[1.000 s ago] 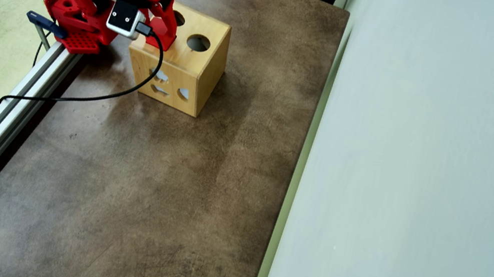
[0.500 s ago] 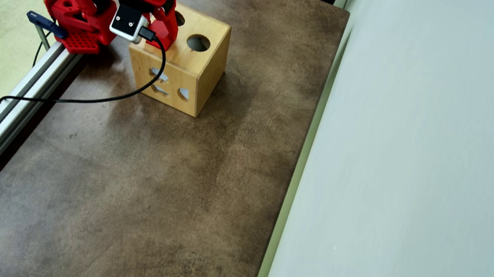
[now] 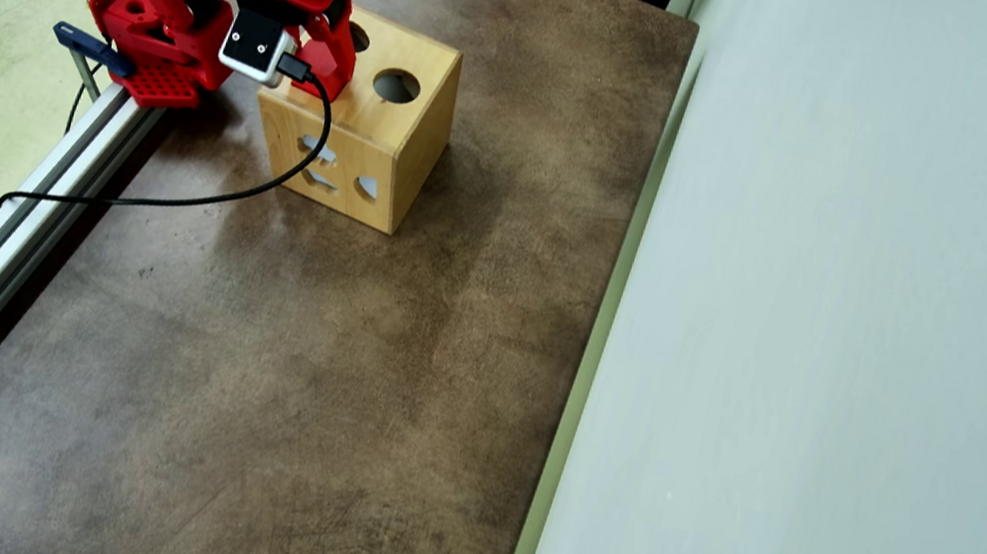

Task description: Pick and place the red cube on the square hole

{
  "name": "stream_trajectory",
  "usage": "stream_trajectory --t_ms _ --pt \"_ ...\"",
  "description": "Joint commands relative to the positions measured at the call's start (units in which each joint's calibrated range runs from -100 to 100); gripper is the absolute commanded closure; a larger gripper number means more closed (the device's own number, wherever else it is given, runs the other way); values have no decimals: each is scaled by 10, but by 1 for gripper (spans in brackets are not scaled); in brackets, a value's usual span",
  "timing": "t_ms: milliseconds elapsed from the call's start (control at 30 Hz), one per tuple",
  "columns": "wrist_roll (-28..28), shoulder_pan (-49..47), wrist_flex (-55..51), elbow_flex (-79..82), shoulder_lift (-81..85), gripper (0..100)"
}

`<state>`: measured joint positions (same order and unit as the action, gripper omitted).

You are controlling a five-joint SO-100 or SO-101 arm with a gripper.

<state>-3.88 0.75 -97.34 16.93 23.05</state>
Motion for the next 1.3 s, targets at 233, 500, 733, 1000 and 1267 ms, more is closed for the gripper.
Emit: stream_trajectory --t_ms 233,500,733,1000,1267 --pt "1 4 -3 -2 -2 98" --pt "1 4 -1 -2 -2 98" --pt "1 4 0 -2 -1 98" --pt "1 5 1 -3 -1 98" --pt "1 4 -7 -9 9 63"
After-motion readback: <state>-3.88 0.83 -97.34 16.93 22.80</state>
